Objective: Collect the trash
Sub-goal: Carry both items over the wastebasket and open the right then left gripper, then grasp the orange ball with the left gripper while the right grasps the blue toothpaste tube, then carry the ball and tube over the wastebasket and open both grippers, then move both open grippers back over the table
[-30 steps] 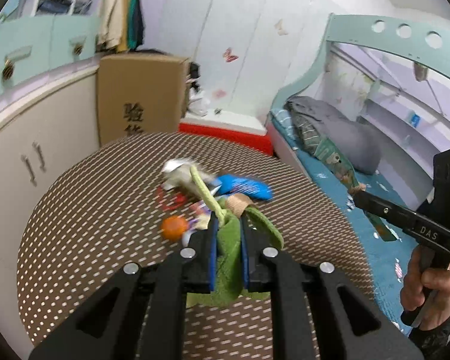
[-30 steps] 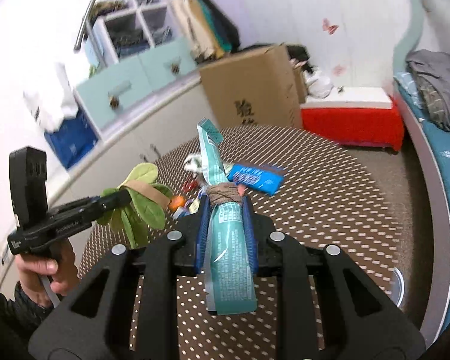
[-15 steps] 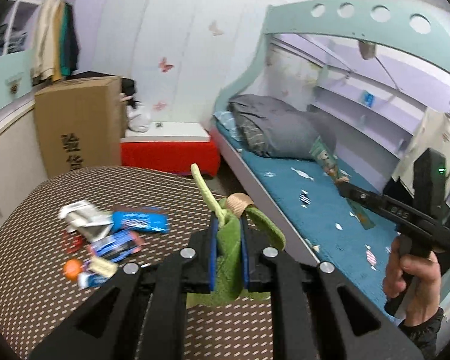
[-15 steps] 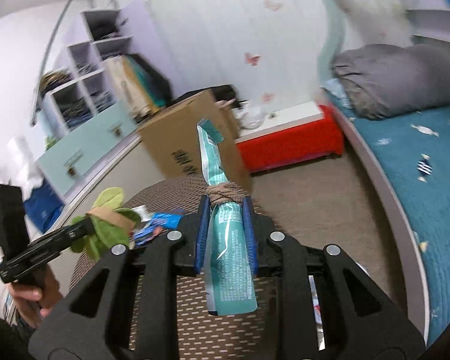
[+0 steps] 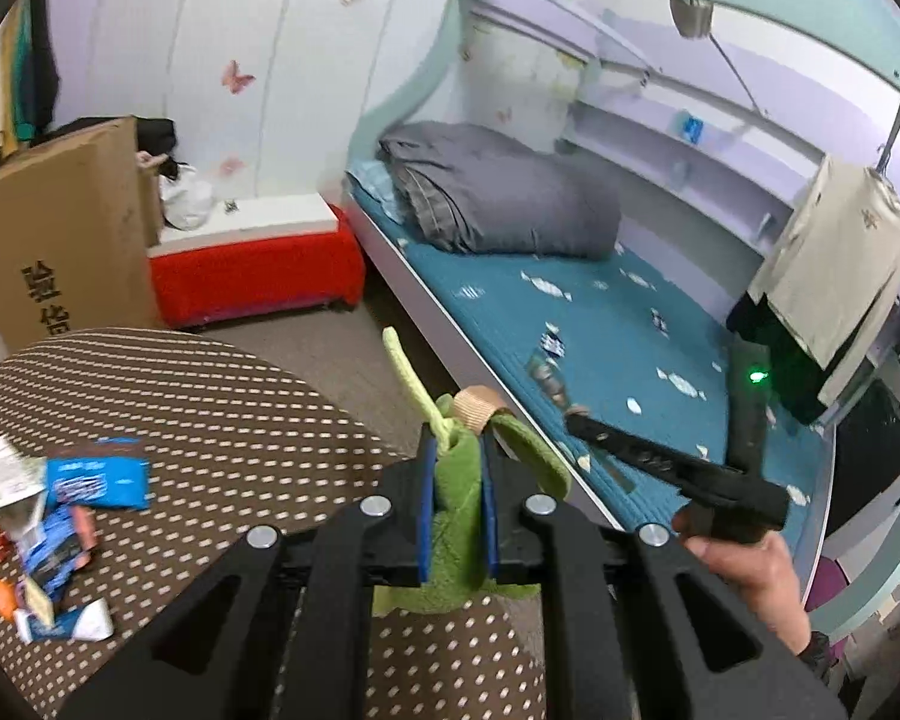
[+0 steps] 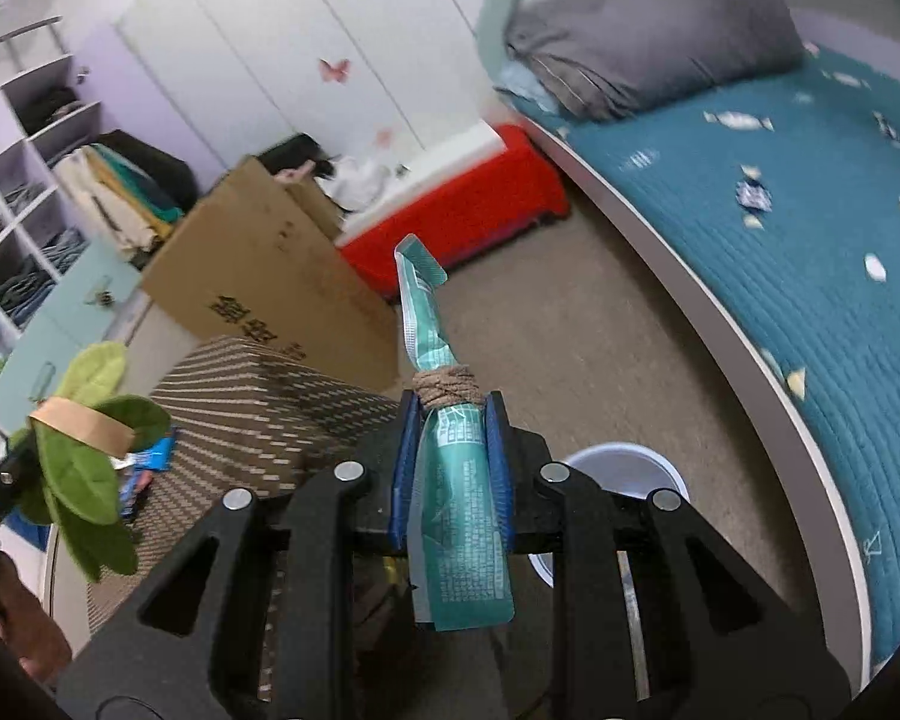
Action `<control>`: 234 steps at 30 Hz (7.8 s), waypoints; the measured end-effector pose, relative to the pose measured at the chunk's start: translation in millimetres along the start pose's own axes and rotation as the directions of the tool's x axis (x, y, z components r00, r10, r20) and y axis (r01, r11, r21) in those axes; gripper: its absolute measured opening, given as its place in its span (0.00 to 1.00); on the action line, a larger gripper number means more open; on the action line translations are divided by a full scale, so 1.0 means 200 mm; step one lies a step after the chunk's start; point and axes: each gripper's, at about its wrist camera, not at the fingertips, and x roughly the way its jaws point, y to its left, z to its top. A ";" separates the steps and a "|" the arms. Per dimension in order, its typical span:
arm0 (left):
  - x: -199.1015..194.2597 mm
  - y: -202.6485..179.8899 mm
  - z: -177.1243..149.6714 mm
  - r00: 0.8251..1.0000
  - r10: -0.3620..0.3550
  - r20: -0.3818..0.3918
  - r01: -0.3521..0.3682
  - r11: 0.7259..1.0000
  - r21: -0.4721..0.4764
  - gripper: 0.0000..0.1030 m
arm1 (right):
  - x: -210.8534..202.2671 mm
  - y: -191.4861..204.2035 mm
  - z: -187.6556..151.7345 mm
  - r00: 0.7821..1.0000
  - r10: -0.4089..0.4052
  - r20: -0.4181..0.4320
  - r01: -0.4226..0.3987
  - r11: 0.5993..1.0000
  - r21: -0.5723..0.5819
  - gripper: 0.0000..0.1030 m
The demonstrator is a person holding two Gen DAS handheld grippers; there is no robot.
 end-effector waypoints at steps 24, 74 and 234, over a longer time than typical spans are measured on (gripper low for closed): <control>0.92 -0.24 0.03 0.941 -0.002 -0.339 0.051 0.990 0.134 0.13 | 0.17 -0.60 -0.12 0.997 -0.061 -0.049 0.072 0.961 0.267 0.75; -0.54 0.58 -0.22 0.958 0.278 0.072 -0.275 0.960 -0.051 0.92 | -0.09 1.03 -0.21 0.993 0.120 -0.021 -0.121 0.956 -0.268 0.94; 0.22 -0.06 0.01 0.993 0.084 -0.086 -0.074 0.991 0.112 0.92 | -0.22 0.05 -0.04 0.990 -0.099 0.101 0.093 0.994 0.065 0.94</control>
